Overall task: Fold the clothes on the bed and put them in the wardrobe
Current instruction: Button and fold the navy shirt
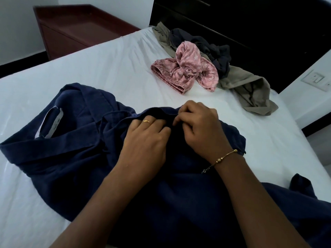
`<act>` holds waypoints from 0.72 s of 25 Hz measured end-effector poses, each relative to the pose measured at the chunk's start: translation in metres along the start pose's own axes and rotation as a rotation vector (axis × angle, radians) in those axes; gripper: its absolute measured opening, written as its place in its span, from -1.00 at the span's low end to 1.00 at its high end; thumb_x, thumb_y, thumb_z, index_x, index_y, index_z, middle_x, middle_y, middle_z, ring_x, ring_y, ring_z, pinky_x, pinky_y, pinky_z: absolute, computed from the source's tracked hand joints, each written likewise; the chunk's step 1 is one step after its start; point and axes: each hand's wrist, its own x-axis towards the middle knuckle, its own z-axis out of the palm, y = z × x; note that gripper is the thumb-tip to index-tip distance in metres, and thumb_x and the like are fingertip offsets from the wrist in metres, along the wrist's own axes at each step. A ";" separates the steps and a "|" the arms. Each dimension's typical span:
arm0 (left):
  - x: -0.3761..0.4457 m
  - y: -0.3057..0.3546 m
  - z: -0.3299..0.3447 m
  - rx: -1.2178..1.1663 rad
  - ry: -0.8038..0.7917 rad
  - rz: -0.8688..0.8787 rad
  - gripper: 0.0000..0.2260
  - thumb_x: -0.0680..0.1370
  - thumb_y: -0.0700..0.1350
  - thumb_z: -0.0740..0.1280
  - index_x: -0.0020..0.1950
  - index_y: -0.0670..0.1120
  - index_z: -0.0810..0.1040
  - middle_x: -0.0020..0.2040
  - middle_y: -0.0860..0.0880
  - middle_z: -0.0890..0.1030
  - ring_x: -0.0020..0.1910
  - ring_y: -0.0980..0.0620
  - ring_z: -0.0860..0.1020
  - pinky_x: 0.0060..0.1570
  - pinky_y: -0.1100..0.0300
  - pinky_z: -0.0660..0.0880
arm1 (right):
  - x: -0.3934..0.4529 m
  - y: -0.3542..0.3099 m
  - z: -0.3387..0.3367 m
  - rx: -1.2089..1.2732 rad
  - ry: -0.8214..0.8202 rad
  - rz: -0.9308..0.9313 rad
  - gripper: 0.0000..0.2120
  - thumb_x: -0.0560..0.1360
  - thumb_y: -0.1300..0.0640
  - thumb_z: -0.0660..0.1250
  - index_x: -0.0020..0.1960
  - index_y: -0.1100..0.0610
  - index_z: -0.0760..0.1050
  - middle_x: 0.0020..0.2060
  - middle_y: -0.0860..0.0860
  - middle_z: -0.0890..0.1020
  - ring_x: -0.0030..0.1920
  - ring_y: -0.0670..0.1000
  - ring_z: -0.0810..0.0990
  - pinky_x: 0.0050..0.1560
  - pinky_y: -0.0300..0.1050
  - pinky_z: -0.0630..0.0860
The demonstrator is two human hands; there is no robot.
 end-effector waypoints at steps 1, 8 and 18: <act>0.000 0.001 -0.002 -0.016 0.013 -0.005 -0.78 0.56 -0.16 0.18 -0.04 -0.13 0.62 0.13 -0.07 0.69 0.05 -0.18 0.55 -0.04 -0.09 0.39 | -0.003 0.000 0.007 -0.003 -0.058 0.011 -0.81 0.69 0.18 0.58 0.13 -0.07 0.93 0.16 -0.12 0.72 0.19 0.00 0.65 0.24 0.34 0.75; 0.004 -0.001 -0.005 -0.109 0.023 -0.010 -0.75 0.61 -0.18 0.14 -0.23 -0.12 0.50 -0.21 -0.05 0.64 -0.29 -0.07 0.39 -0.10 -0.06 0.46 | -0.011 -0.003 0.050 -0.076 -0.056 0.073 -0.84 0.63 -0.06 0.77 0.15 -0.08 0.87 0.22 -0.10 0.69 0.23 0.07 0.63 0.14 0.27 0.78; 0.009 -0.003 -0.020 -0.549 0.217 -0.401 -0.77 0.65 0.03 0.33 0.25 -0.01 0.65 -0.02 0.14 0.67 -0.04 0.16 0.57 -0.01 0.11 0.51 | 0.015 -0.018 -0.012 0.528 -0.009 0.109 -0.82 0.65 0.26 0.77 0.25 0.16 0.95 0.10 0.04 0.81 0.10 -0.10 0.77 0.29 0.05 0.84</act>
